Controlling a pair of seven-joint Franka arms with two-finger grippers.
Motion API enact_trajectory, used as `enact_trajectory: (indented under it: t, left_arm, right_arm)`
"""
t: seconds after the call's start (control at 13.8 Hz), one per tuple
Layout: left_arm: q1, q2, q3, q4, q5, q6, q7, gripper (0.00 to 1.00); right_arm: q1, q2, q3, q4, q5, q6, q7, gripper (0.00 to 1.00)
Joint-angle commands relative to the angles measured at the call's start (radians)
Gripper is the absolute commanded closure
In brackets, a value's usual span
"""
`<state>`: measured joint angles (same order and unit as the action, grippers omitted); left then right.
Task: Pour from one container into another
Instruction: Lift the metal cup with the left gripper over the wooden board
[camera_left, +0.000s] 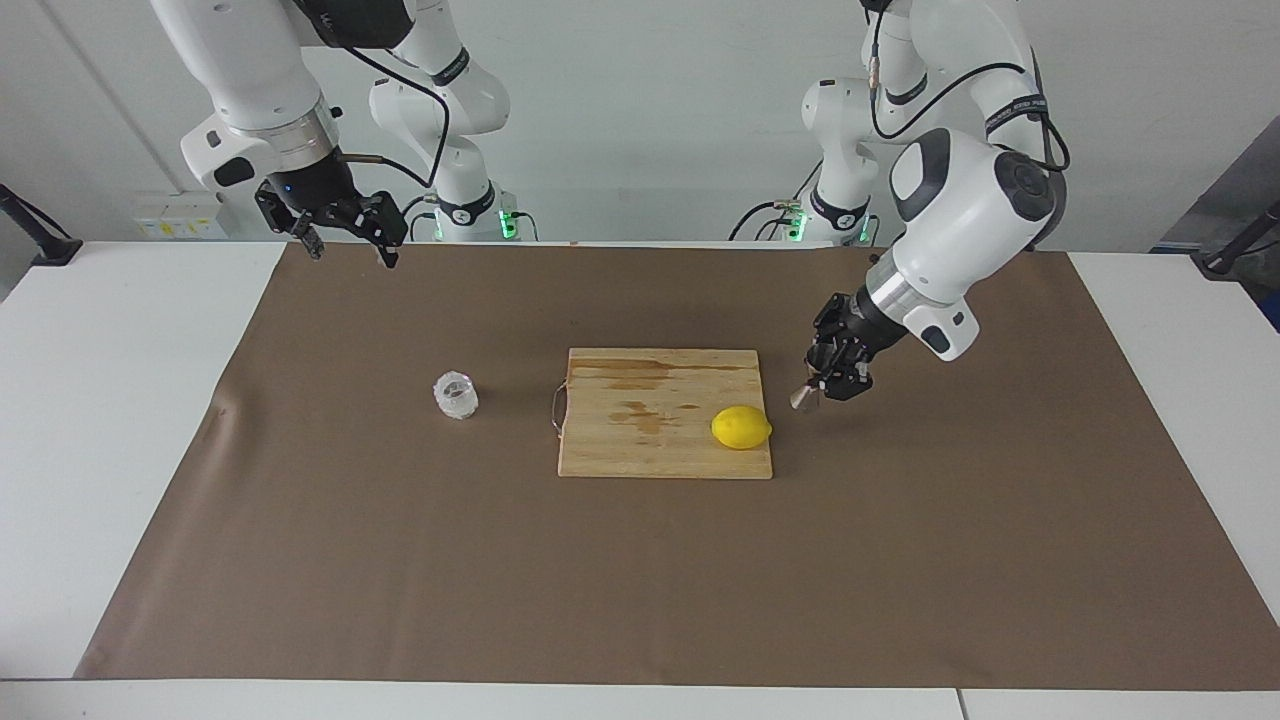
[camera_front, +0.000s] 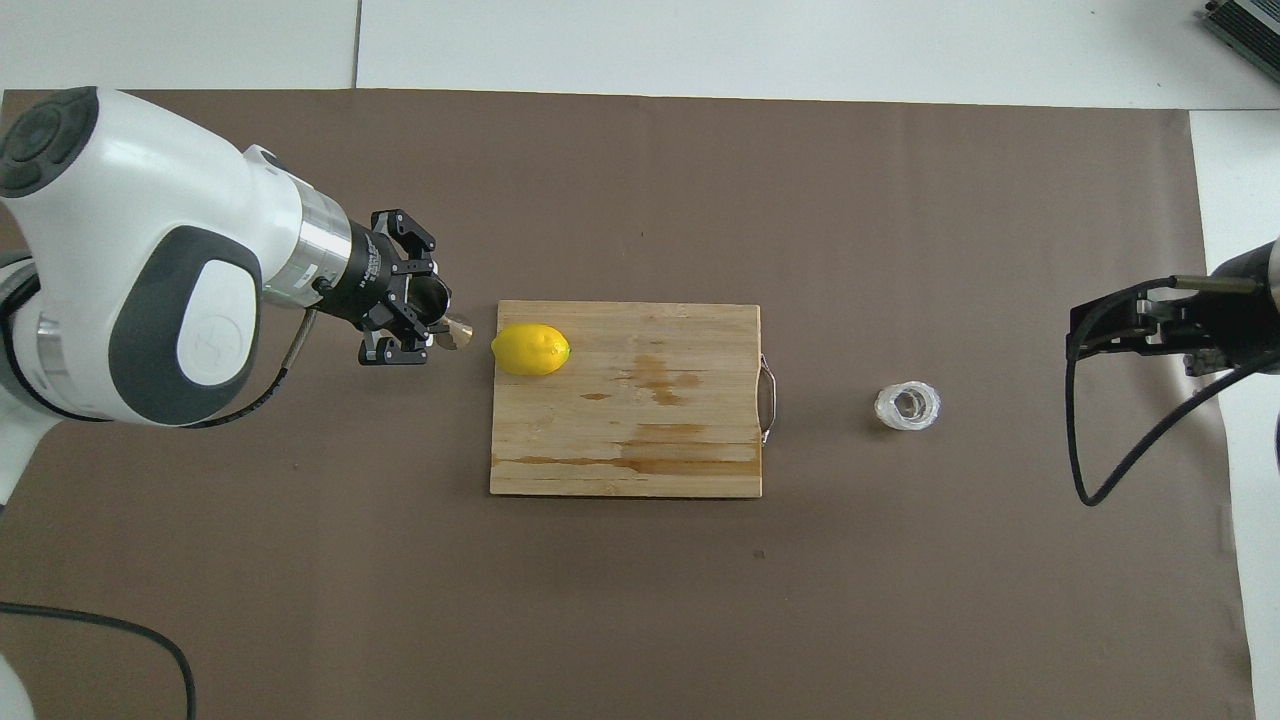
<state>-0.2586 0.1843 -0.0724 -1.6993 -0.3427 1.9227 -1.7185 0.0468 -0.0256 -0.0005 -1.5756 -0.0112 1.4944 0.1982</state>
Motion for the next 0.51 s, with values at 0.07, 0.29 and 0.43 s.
enact_trajectory:
  t: [0.07, 0.29, 0.43]
  left_arm:
    - [-0.121, 0.027, 0.01, 0.023, 0.001, 0.134, -0.173, 1.0]
    - [-0.197, 0.03, 0.01, 0.015, 0.001, 0.174, -0.265, 1.0]
    - [-0.257, 0.07, 0.011, 0.013, 0.001, 0.241, -0.322, 1.0]
  right_arm:
    - [-0.005, -0.004, -0.001, -0.004, 0.024, -0.006, -0.025, 0.0]
    - [-0.005, -0.004, -0.001, -0.006, 0.024, -0.005, -0.025, 0.0]
    - [-0.005, -0.004, -0.001, -0.006, 0.024, -0.006, -0.025, 0.0]
